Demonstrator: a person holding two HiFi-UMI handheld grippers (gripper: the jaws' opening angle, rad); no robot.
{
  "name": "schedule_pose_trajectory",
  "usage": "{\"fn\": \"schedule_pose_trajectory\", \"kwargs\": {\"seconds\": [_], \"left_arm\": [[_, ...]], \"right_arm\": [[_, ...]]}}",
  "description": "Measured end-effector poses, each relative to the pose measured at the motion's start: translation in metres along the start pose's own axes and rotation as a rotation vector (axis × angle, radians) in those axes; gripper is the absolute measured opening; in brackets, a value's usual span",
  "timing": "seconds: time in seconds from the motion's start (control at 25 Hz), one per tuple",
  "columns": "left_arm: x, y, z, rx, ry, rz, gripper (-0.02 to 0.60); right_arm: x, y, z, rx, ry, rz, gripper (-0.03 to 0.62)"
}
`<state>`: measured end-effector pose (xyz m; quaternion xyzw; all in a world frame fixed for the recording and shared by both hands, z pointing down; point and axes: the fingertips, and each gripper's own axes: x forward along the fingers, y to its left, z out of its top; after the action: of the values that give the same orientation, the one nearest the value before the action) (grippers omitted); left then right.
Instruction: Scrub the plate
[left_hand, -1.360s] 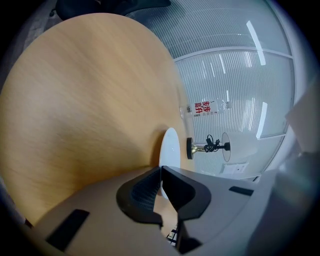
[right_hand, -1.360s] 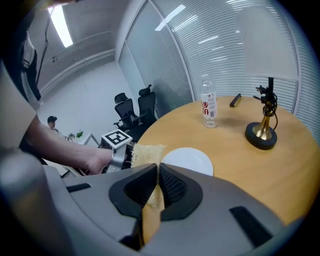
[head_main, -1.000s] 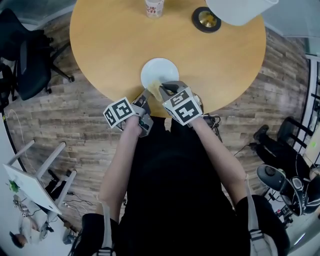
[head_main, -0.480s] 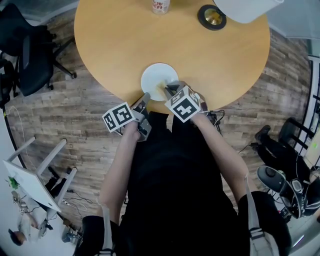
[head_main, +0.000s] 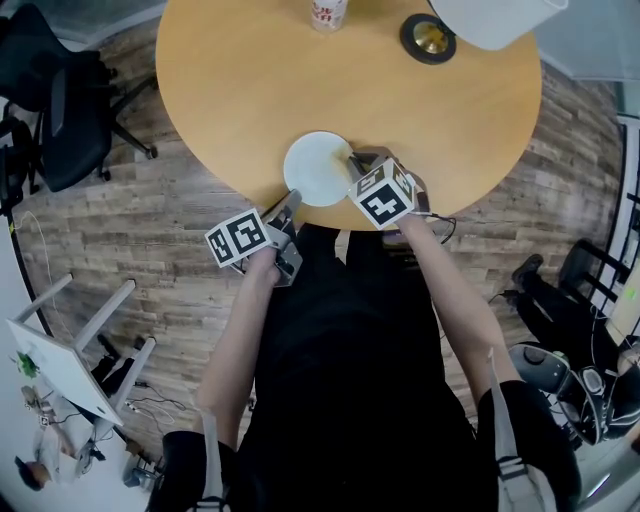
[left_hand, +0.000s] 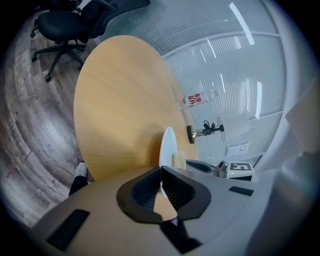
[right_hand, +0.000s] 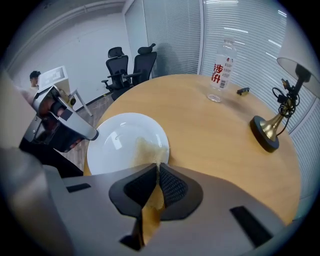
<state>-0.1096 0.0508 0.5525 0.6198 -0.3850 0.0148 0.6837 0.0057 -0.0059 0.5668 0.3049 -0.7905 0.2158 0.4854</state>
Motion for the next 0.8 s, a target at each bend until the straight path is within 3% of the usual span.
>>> {"fn": "schedule_pose_trajectory", "kwargs": {"seconds": [0.8], "left_arm": [[0.001, 0.000, -0.003, -0.012, -0.016, -0.001, 0.025]], "right_arm": [[-0.003, 0.090, 0.016, -0.059, -0.022, 0.181, 0.028]]}}
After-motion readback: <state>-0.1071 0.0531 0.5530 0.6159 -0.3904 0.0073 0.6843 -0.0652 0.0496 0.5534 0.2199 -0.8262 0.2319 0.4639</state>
